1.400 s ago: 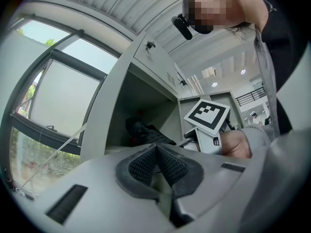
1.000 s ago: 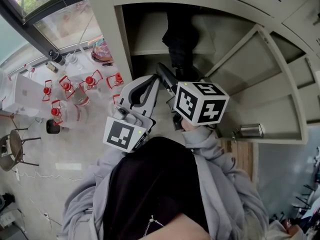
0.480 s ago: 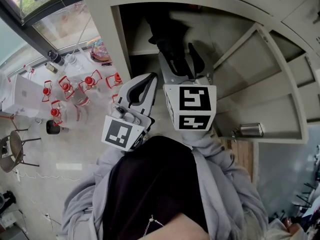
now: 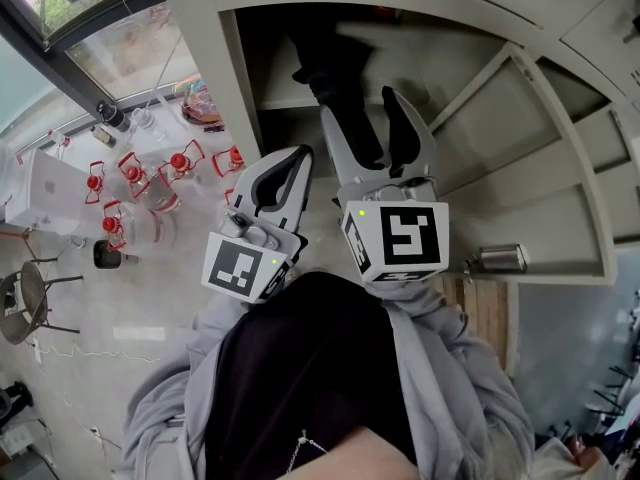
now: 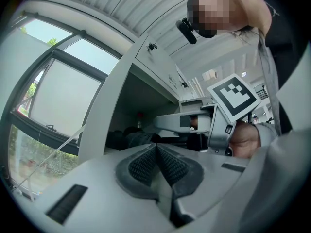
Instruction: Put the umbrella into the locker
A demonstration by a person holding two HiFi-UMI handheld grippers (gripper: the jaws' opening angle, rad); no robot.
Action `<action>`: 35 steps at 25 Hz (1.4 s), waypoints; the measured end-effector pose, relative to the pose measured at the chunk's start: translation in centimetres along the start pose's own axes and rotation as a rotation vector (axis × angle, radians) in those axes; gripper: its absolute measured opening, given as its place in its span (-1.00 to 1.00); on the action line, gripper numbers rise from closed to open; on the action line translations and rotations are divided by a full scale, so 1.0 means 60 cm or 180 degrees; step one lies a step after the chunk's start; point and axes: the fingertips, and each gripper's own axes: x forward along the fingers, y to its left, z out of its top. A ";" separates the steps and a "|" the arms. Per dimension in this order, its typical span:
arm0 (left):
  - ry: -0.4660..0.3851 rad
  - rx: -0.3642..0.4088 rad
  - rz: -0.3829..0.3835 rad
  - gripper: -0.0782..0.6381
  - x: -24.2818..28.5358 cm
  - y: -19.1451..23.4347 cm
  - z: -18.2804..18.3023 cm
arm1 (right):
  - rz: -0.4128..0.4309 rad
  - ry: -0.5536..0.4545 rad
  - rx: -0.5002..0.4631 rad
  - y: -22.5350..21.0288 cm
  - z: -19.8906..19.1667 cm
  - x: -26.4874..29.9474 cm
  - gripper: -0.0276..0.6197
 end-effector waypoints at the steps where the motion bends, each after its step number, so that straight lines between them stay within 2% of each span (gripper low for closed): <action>1: 0.0004 0.0002 -0.0002 -0.76 0.000 -0.001 0.000 | -0.0034 -0.0081 -0.0034 -0.005 0.008 -0.009 -0.08; 2: -0.0003 0.0007 0.0004 -0.76 0.000 -0.001 0.002 | -0.0094 -0.0143 -0.0082 -0.012 0.016 -0.019 -0.20; 5: -0.0019 0.0028 0.0029 -0.76 0.001 -0.002 0.007 | -0.0248 -0.0199 -0.0207 -0.030 0.026 -0.047 -0.91; 15: 0.0085 0.0028 0.0113 -0.76 0.002 -0.015 0.002 | 0.0131 0.0159 -0.0253 -0.023 -0.020 -0.110 -0.91; 21: 0.0108 0.0051 0.0127 -0.76 0.000 -0.021 -0.002 | 0.0341 0.0316 -0.0209 -0.002 -0.056 -0.114 -0.91; 32: 0.0145 0.0160 0.0424 -0.76 -0.040 0.024 0.006 | 0.0593 0.0253 -0.0221 0.046 -0.072 0.026 -0.91; 35: 0.0246 0.0182 0.0514 -0.76 -0.046 0.039 0.003 | 0.0607 0.0261 -0.0229 0.051 -0.074 0.055 -0.91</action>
